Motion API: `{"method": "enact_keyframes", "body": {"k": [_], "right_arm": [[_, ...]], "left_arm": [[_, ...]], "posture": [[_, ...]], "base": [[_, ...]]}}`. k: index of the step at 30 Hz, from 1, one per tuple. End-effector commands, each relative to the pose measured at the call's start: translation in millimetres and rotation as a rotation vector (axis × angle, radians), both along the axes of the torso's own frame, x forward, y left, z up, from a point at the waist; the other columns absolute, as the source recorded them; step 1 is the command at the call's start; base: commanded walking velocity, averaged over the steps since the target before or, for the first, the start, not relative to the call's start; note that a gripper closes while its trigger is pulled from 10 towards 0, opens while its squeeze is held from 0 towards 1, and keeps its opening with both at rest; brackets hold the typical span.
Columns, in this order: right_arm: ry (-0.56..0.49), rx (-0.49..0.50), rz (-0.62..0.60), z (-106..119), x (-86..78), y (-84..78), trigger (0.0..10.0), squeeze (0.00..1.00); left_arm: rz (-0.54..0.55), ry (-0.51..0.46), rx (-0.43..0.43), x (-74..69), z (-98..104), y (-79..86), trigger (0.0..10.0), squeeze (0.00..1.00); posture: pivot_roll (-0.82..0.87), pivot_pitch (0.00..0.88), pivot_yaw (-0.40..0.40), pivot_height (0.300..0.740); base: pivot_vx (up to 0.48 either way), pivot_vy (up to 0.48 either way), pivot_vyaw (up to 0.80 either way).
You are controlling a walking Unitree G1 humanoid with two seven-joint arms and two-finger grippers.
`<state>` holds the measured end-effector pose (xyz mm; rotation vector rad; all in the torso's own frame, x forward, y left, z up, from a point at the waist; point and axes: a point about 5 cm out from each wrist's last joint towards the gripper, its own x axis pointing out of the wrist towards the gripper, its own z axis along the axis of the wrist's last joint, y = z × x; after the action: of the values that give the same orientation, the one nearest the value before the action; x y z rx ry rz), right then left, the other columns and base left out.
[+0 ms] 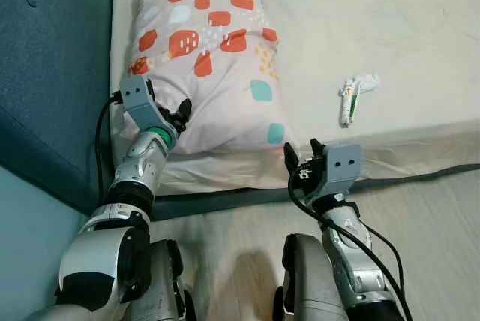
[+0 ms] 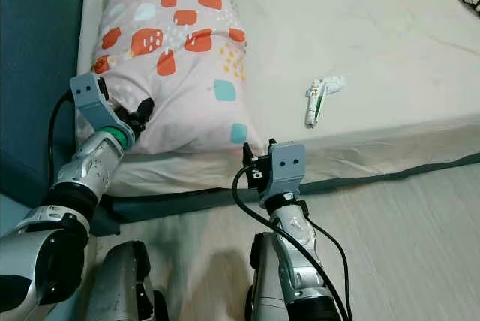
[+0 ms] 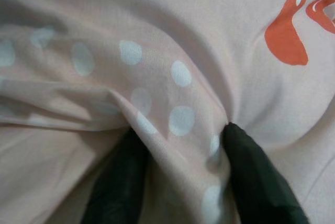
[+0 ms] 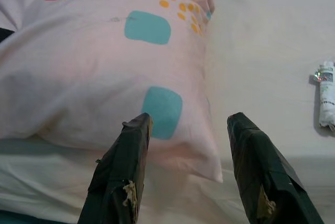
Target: Clean up the room
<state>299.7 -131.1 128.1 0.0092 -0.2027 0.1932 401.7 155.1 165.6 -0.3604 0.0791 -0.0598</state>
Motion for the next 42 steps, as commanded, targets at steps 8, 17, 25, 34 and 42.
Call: {"method": "enact_keyframes", "body": {"k": [8, 17, 25, 34, 42], "right_arm": [[0.03, 0.008, -0.003, -7.0, -2.7, 0.7, 10.0, 0.0], [0.028, 0.005, -0.002, -5.8, 0.1, 0.7, 10.0, 0.0], [0.026, -0.001, -0.002, -4.9, 2.0, -0.4, 10.0, 0.0], [0.023, -0.005, -0.006, -4.1, 3.2, -2.5, 10.0, 0.0], [0.024, -0.008, -0.005, -4.9, 2.3, -3.0, 10.0, 0.0]], "left_arm": [[0.007, -0.266, 0.221, -3.7, 46.6, 9.9, 0.0, 0.0], [-0.046, -0.27, 0.349, -14.6, 40.7, 3.4, 0.0, 0.0], [0.13, -0.561, 0.403, -23.1, 104.6, -3.1, 0.0, 0.0], [0.447, -0.696, 0.53, -43.3, 144.0, 22.8, 0.0, 0.0], [0.432, -0.747, 0.607, -65.4, 142.2, 25.6, 0.0, 0.0]], "posture": [[-0.04, 0.201, 0.065, 0.57], [-0.04, 0.194, 0.064, 0.57], [-0.04, 0.184, 0.061, 0.57], [-0.04, 0.175, 0.061, 0.57], [-0.03, 0.18, 0.063, 0.57]], "base": [[0.0, 0.0, 0.0], [0.0, 0.0, 0.0], [0.0, 0.0, 0.0], [0.0, 0.0, 0.0], [0.0, 0.0, 0.0]]}}
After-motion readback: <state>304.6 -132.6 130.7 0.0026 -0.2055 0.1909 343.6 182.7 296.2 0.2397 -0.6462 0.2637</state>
